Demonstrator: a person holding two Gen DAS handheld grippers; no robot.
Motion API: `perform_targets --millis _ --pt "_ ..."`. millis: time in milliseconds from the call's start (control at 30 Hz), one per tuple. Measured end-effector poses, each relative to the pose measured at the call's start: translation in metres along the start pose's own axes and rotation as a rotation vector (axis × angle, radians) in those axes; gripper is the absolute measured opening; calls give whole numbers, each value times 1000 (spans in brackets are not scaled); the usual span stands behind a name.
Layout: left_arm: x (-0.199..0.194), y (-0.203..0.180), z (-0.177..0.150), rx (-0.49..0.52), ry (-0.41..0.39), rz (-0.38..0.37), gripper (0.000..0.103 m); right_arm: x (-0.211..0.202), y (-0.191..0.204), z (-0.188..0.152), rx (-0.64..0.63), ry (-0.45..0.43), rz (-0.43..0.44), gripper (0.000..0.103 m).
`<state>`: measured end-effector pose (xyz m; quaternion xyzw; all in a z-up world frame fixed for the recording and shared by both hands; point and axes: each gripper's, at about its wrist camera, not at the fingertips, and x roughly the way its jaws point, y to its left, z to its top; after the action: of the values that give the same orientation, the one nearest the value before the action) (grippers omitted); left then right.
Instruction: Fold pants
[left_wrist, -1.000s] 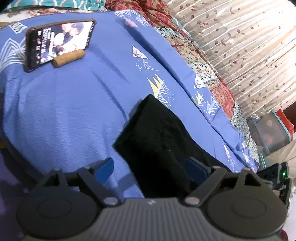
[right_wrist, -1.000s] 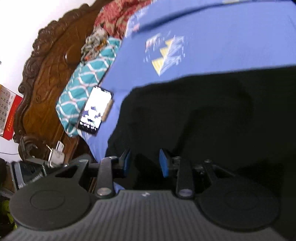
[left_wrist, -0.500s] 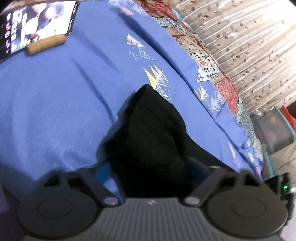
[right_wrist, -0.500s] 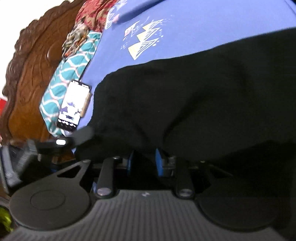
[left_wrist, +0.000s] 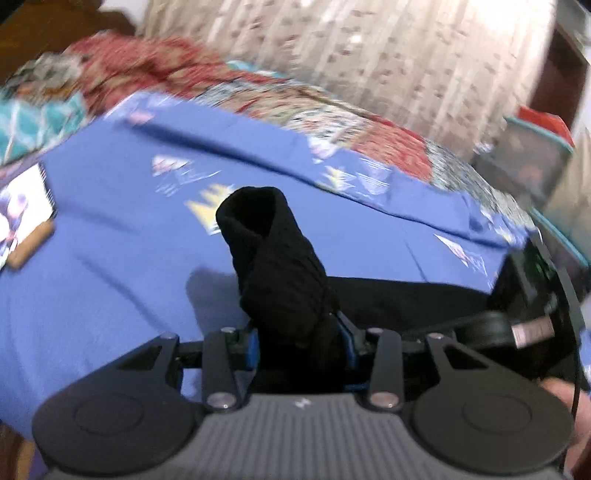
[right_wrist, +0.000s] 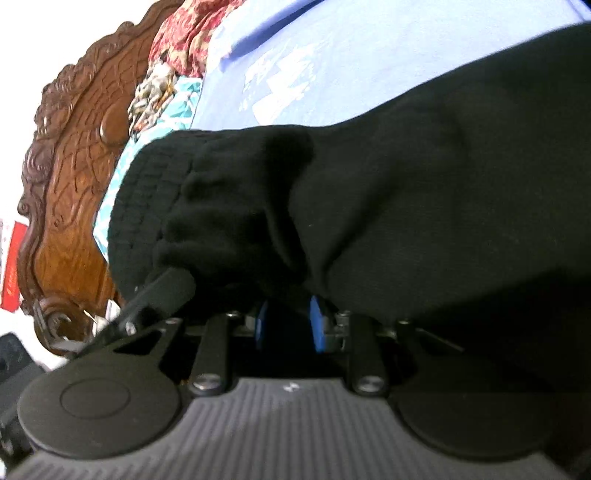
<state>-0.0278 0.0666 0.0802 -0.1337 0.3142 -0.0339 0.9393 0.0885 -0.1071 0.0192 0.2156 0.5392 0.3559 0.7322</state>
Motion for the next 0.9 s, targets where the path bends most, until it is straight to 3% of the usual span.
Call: perform_targets --millis 200,333,400,533,567,633,800,900 --pt "-3 -44 -1 131 -13 -11 37 -35 -24 -3 89 -73 36 29" --pt "4 -71 -8 222 2 -16 38 -68 -43 -3 173 -179 32 35" --pt "10 -82 -13 250 28 -28 47 -87 -55 -2 221 -241 27 40" --pt "26 -99 -25 292 134 -161 62 -107 -72 -6 288 -313 13 45" --pt "27 -102 -28 310 140 -171 69 -110 -75 -8 304 -320 6 45" --pt "25 -105 -30 346 137 -162 71 -111 -80 -11 324 -324 16 48" --pt "-8 -79 -17 279 92 -209 73 -121 -83 -14 346 -361 28 65" --pt "-29 -53 -5 183 44 -220 73 -126 -85 -12 369 -375 44 65"
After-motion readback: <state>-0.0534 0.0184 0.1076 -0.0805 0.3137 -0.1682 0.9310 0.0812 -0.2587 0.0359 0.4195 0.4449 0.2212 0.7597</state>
